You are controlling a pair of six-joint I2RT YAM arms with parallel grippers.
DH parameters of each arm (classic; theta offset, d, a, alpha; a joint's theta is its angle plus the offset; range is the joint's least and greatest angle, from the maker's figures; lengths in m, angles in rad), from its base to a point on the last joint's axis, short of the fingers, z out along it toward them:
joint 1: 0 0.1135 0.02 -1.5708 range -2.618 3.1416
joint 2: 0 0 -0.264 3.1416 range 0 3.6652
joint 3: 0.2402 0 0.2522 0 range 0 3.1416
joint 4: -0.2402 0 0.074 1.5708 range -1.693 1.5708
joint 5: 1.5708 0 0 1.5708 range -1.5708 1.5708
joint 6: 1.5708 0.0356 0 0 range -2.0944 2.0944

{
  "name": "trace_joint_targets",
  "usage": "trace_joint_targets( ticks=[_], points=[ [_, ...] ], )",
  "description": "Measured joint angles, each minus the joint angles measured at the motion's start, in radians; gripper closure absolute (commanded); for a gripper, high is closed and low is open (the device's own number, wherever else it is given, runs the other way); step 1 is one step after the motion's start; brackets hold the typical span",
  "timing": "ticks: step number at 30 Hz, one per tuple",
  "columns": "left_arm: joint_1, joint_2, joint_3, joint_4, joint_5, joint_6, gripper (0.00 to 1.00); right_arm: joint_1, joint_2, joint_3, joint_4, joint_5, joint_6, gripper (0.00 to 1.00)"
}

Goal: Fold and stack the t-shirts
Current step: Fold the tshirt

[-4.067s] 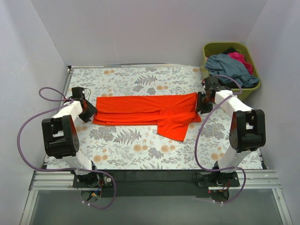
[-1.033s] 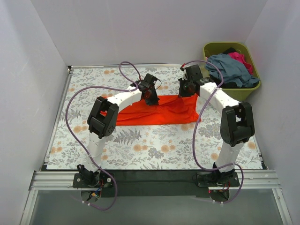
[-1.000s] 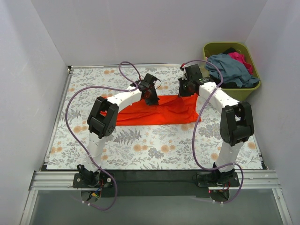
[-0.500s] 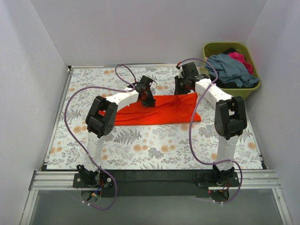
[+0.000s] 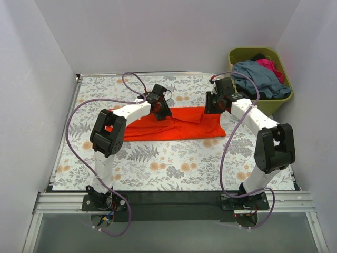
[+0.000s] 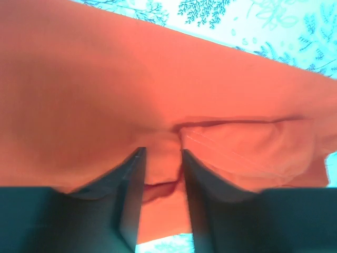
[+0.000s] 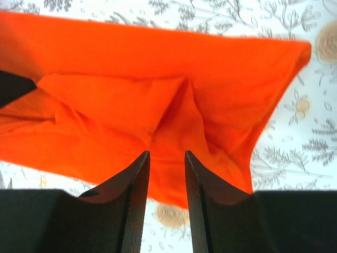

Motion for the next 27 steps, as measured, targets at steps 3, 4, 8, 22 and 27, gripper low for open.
trace_joint_targets(
  ticks=[3, 4, 8, 22, 27],
  points=[
    [0.0, -0.032, -0.024, -0.003, -0.01, -0.003, 0.56, -0.007, -0.051, -0.054, 0.004, -0.018, 0.002, 0.62],
    [0.0, -0.047, -0.033, -0.002, -0.015, 0.0, 0.44, -0.008, -0.055, -0.063, 0.006, -0.031, 0.004, 0.6],
    [0.004, -0.132, -0.087, -0.002, -0.038, 0.012, 0.23, -0.004, -0.042, -0.086, 0.024, -0.088, 0.022, 0.53],
    [0.196, -0.509, -0.478, -0.022, -0.052, 0.043, 0.22, 0.076, 0.035, -0.089, 0.092, -0.2, 0.058, 0.58],
    [0.419, -0.669, -0.621, -0.052, -0.051, 0.056, 0.28, 0.212, 0.046, -0.075, 0.116, -0.245, 0.021, 0.58]
  ],
)
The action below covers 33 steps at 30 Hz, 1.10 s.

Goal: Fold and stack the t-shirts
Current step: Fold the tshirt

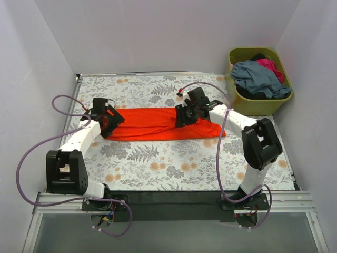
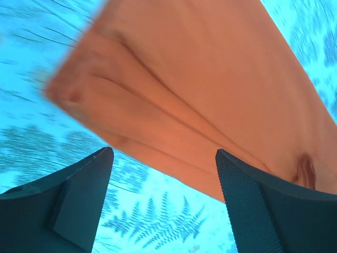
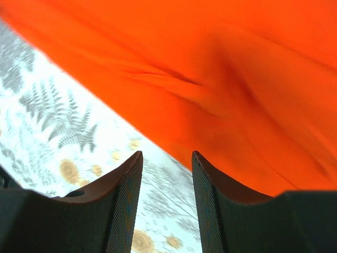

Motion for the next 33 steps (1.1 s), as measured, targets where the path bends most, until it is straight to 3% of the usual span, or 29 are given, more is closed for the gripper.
trace_joint_targets(
  ticks=[5, 11, 20, 33],
  points=[
    [0.163, -0.039, -0.051, 0.003, -0.002, 0.025, 0.35, 0.144, 0.097, 0.111, 0.021, -0.05, -0.09, 0.58],
    [0.229, -0.036, -0.084, 0.016, -0.005, 0.033, 0.45, 0.253, 0.209, 0.22, 0.039, -0.09, -0.177, 0.57],
    [0.334, -0.047, -0.179, 0.022, -0.051, 0.006, 0.55, 0.248, 0.236, 0.237, 0.039, -0.092, -0.206, 0.57],
    [0.339, 0.021, -0.192, 0.08, 0.032, 0.033, 0.56, 0.246, 0.24, 0.24, 0.039, -0.089, -0.207, 0.57]
  ],
)
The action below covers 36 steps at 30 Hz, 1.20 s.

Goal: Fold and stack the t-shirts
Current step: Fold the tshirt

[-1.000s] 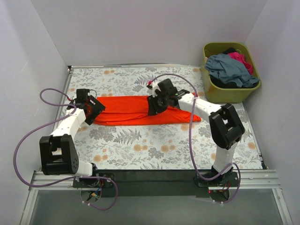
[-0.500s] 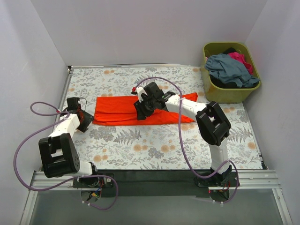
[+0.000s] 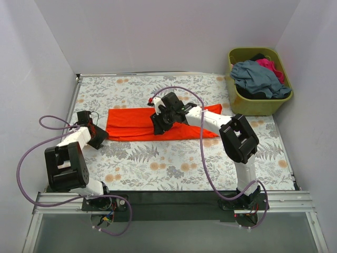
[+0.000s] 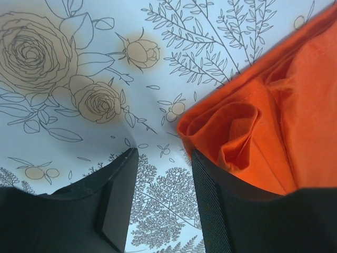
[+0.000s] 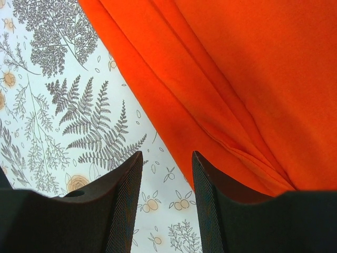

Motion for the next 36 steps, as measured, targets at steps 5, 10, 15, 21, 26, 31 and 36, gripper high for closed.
trace_joint_targets(
  ticks=[5, 10, 15, 21, 26, 31, 36],
  points=[
    [0.0, 0.041, 0.019, 0.023, 0.023, 0.008, 0.57, 0.0, 0.016, 0.003, 0.001, 0.0, 0.0, 0.57],
    [0.0, 0.061, 0.029, 0.031, 0.024, 0.002, 0.85, -0.003, 0.032, 0.0, 0.002, 0.006, -0.001, 0.58],
    [0.0, 0.071, 0.028, 0.023, 0.018, -0.011, 1.0, -0.02, 0.032, -0.058, 0.016, 0.013, 0.009, 0.59],
    [0.002, 0.064, 0.021, 0.019, 0.006, -0.039, 1.0, -0.069, 0.028, -0.125, 0.042, 0.002, 0.055, 0.63],
    [0.035, 0.021, -0.018, 0.005, 0.01, -0.058, 1.0, -0.097, 0.006, -0.18, 0.093, -0.015, 0.103, 0.66],
    [0.077, -0.012, -0.04, -0.031, 0.016, -0.067, 1.0, -0.117, -0.02, -0.222, 0.108, -0.029, 0.135, 0.66],
    [0.093, -0.029, -0.04, -0.062, 0.018, -0.048, 0.7, -0.109, -0.026, -0.227, 0.098, -0.045, 0.135, 0.64]
  ],
)
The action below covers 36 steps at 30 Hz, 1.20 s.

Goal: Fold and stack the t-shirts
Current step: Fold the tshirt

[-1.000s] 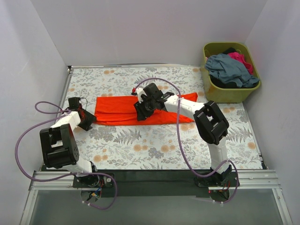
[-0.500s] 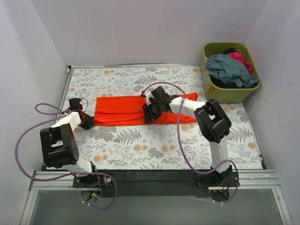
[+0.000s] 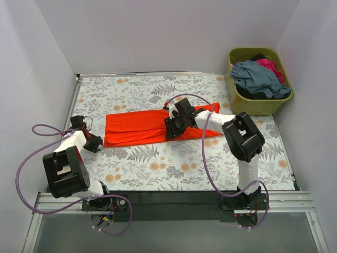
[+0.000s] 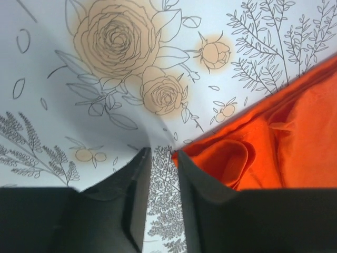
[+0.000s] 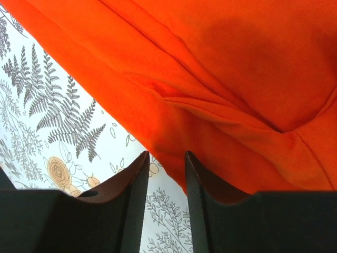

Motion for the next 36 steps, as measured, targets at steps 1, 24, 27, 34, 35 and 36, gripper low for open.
trace_joint_targets(
  ticks=[1, 24, 27, 34, 35, 36],
  points=[
    [0.004, -0.008, 0.0, -0.006, -0.002, 0.008, 0.63, 0.004, 0.0, 0.003, -0.006, 0.0, -0.002, 0.64],
    [-0.123, -0.062, 0.016, -0.032, 0.134, -0.01, 0.72, 0.048, -0.16, 0.018, -0.097, 0.095, -0.003, 0.53],
    [-0.129, -0.031, 0.031, -0.024, 0.131, -0.017, 0.74, 0.048, -0.16, 0.016, -0.1, 0.099, -0.003, 0.53],
    [-0.129, 0.015, 0.06, -0.013, 0.111, -0.025, 0.78, 0.048, -0.16, 0.016, -0.1, 0.099, -0.005, 0.53],
    [-0.129, 0.017, 0.063, -0.011, 0.11, -0.026, 0.83, 0.048, -0.16, 0.016, -0.1, 0.099, -0.005, 0.53],
    [-0.129, 0.019, 0.066, -0.008, 0.108, -0.028, 0.87, 0.048, -0.16, 0.016, -0.1, 0.099, -0.005, 0.53]
  ],
)
